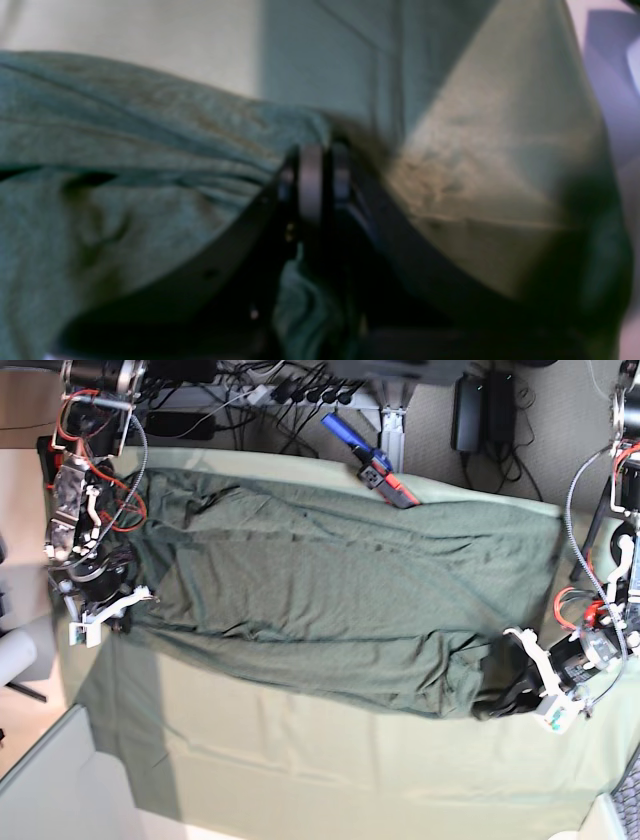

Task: Fold the T-shirt properly
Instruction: 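Stretch the folded shirt lengthwise with both grippers, lowering it onto the cloth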

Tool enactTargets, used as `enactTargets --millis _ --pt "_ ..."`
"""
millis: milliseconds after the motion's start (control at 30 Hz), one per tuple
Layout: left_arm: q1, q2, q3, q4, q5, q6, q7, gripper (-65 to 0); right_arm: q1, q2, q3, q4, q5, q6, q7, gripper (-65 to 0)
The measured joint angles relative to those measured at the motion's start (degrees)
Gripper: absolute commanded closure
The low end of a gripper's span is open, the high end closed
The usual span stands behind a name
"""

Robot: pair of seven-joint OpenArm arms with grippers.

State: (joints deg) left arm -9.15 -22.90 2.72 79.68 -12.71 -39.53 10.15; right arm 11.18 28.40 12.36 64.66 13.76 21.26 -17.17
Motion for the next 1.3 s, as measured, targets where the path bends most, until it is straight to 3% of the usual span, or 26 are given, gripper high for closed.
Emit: enactTargets --millis 333,500,833,1000,1200,1233,1300 --pt "7.06 -3.96 0.02 11.06 5.84 -0.31 -0.31 0.0 -7.5 0.2 1.97 9.46 -1.22 0.17 0.0 0.0" --pt "9.64 -5.42 0.02 11.85 9.25 -0.44 -1.05 0.0 -9.14 2.67 3.17 9.6 -1.25 0.2 -0.02 0.0" --pt "11.37 -6.8 -1.09 14.64 9.92 0.02 -1.14 0.0 -11.58 6.54 3.28 9.6 -0.94 0.24 0.0 0.0" --pt "11.39 -6.97 -1.73 16.0 9.68 0.02 2.25 0.0 -12.63 6.64 4.85 9.6 -1.09 0.24 0.0 0.0" --pt "13.16 -8.83 -1.92 16.09 8.04 -0.2 2.25 0.0 -13.57 6.51 5.27 9.6 -0.96 0.24 -0.04 0.0" --pt "13.84 -8.81 -1.92 16.09 8.09 -0.33 2.29 -3.5 -13.62 6.43 5.27 9.6 -0.92 0.24 -0.22 0.0" --pt "14.64 -8.68 -1.9 16.09 8.17 -0.39 2.45 -18.8 -13.6 6.36 5.27 9.57 -0.42 0.24 -0.66 0.0"
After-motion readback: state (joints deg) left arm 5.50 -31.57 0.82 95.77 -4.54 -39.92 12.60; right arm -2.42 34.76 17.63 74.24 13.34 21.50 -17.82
